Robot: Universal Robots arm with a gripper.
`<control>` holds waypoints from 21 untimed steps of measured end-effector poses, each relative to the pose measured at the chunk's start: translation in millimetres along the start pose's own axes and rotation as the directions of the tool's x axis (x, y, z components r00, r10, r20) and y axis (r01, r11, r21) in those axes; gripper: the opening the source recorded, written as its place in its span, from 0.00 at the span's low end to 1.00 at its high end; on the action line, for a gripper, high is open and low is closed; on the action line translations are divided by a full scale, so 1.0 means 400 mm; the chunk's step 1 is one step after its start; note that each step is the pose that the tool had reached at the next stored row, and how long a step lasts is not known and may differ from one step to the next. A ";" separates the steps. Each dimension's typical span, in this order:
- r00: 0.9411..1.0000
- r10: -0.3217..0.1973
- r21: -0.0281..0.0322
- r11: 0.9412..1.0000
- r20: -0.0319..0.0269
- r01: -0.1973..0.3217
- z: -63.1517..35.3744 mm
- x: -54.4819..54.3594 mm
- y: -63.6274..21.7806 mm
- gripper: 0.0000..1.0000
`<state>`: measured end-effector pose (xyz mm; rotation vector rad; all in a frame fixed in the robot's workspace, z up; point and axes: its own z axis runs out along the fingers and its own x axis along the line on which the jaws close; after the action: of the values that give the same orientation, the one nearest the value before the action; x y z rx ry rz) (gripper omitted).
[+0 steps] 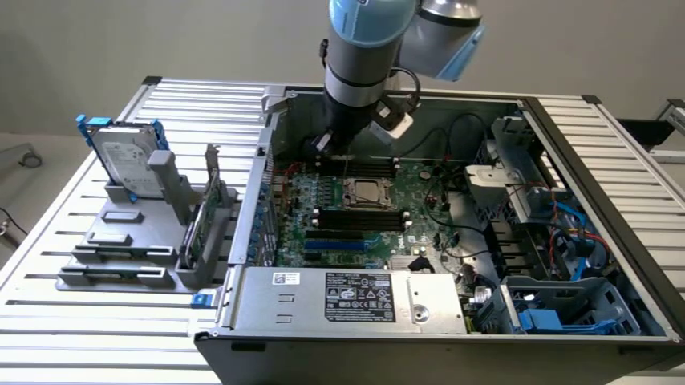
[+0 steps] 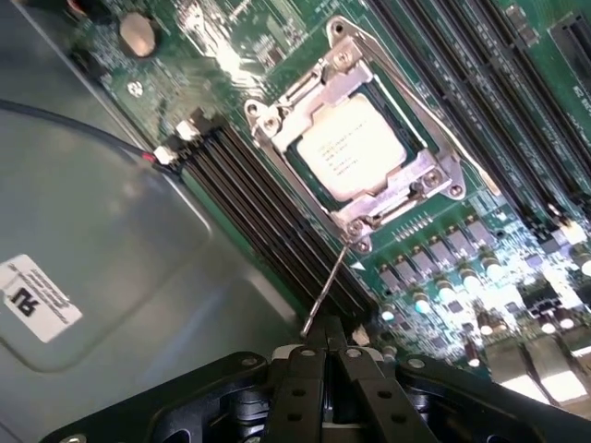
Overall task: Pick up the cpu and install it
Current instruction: 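Install the first cpu locking lever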
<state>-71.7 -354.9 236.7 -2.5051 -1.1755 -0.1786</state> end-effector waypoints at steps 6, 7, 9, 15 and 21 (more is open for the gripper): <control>0.999 0.005 -0.067 0.998 -0.045 -0.008 0.002 0.001 -0.001 0.11; 0.999 0.006 -0.073 0.997 -0.049 -0.010 0.003 0.001 -0.001 0.11; 0.999 0.010 -0.080 0.997 -0.053 -0.014 0.007 0.001 -0.001 0.11; 0.999 0.008 -0.098 0.995 -0.053 -0.013 0.024 -0.004 -0.002 0.11; 0.999 -0.003 -0.146 0.989 -0.038 -0.003 0.031 -0.010 -0.005 0.11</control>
<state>-76.4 -351.7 224.8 -2.6143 -1.1867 -0.3223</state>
